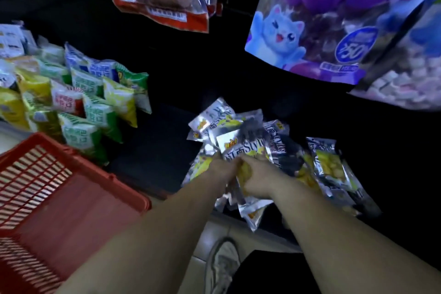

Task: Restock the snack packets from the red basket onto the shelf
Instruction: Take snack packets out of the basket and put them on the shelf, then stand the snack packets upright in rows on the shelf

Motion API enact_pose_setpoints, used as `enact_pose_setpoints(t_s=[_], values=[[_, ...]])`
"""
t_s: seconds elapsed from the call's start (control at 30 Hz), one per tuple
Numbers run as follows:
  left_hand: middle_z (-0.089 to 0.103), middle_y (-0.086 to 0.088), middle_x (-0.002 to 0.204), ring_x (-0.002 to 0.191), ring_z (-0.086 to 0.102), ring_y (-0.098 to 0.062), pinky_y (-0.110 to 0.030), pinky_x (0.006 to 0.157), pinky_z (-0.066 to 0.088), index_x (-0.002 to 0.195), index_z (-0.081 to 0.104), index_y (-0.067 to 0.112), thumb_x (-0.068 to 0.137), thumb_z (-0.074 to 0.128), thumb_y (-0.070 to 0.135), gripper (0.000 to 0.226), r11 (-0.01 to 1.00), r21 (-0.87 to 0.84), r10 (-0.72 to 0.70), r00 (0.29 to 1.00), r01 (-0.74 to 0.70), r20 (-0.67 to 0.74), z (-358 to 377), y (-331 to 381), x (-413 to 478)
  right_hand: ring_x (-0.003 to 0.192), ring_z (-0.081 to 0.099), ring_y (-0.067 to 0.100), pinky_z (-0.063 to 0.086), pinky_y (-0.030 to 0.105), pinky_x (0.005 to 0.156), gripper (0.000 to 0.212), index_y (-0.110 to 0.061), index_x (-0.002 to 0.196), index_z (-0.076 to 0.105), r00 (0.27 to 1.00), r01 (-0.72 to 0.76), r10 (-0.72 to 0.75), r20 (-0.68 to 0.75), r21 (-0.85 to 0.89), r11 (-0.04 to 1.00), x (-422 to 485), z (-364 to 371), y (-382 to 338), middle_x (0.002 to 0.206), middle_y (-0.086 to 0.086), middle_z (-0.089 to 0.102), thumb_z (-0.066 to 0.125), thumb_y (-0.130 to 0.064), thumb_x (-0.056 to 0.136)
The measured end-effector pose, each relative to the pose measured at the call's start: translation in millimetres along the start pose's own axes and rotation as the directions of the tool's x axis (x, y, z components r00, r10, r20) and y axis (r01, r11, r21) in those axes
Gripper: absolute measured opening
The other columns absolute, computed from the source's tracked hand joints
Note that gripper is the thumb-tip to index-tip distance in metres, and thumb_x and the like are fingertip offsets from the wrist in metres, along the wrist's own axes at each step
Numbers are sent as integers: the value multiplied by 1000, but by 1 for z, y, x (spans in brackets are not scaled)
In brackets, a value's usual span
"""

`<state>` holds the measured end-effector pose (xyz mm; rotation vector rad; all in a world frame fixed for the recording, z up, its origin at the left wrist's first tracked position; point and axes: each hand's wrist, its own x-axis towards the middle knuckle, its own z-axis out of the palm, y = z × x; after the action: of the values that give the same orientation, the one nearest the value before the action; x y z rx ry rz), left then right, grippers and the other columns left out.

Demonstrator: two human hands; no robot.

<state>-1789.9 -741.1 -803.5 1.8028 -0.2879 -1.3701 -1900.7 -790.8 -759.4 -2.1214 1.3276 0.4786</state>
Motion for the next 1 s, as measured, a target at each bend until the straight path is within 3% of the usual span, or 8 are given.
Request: enact_pose_setpoints(t_s=[0.13, 0.2, 0.27, 0.4, 0.5, 0.6, 0.8, 1.0], values=[[71, -16, 114, 76, 74, -22, -39, 67, 62, 141, 44, 16, 89, 79, 33, 65, 998, -48, 29, 1000, -29, 6, -18, -13, 24, 126, 55, 28, 49, 21, 56, 92, -53, 158, 12, 981, -52, 27, 190, 128, 990, 19, 8, 14, 171, -12, -3, 52, -6, 91], [68, -11, 122, 94, 72, -25, -46, 89, 61, 141, 51, 11, 87, 82, 30, 65, 996, -47, 74, 994, -78, -79, -31, -22, 30, 152, 26, 33, 52, 28, 89, 85, -52, 159, 5, 985, -78, 63, 160, 87, 993, 24, 12, 8, 169, -12, -19, 57, -25, 97], [66, -5, 123, 108, 66, -27, -39, 99, 54, 137, 58, 10, 91, 75, 25, 51, 983, 83, 175, 971, -163, -164, -50, -34, 24, 156, -10, 41, 30, 50, 120, 95, -50, 159, -5, 983, -136, 129, 130, 53, 989, 26, 27, -4, 164, -8, -35, 61, -59, 92], [64, 0, 115, 97, 67, -26, -29, 89, 50, 121, 71, 20, 87, 67, 20, 34, 807, 512, 459, 859, -295, -229, -106, -85, -6, 141, -45, 41, 30, 65, 116, 126, -46, 158, -13, 977, -186, 201, -70, 180, 966, 26, 86, -34, 148, -8, -58, 78, -68, 73], [65, -2, 108, 92, 60, -33, -39, 86, 54, 109, 76, 29, 73, 60, 17, 41, 503, 815, 605, 791, -289, -93, -148, -126, -18, 140, -46, 42, 29, 74, 111, 121, -45, 158, -15, 956, -209, 223, -191, 93, 974, 32, 109, -45, 145, -4, -61, 72, -68, 78], [68, 0, 116, 100, 59, -30, -36, 89, 52, 114, 75, 24, 69, 50, 10, 54, 237, 895, 593, 786, -377, 174, -172, -142, -26, 143, -41, 45, 25, 80, 107, 111, -42, 158, -18, 938, -281, 268, -221, -32, 959, 39, 113, -51, 146, 4, -60, 64, -66, 86], [56, -1, 132, 118, 50, -27, -35, 101, 46, 132, 62, 21, 86, 51, 6, 51, 75, 922, 476, 826, -381, 302, -191, -134, -38, 147, -38, 40, 16, 82, 108, 88, -40, 160, -4, 962, -149, 84, -259, -244, 958, 27, 121, -90, 159, 4, -43, 53, -54, 94], [54, -1, 133, 126, 45, -24, -30, 100, 42, 130, 61, 22, 89, 51, 14, 42, -30, 966, 393, 886, -256, 247, -221, -141, -62, 154, -18, 37, 4, 47, 127, 69, -37, 159, 27, 998, 12, -17, -61, -77, 997, 30, 137, -110, 171, 7, -10, 48, -56, 96]])
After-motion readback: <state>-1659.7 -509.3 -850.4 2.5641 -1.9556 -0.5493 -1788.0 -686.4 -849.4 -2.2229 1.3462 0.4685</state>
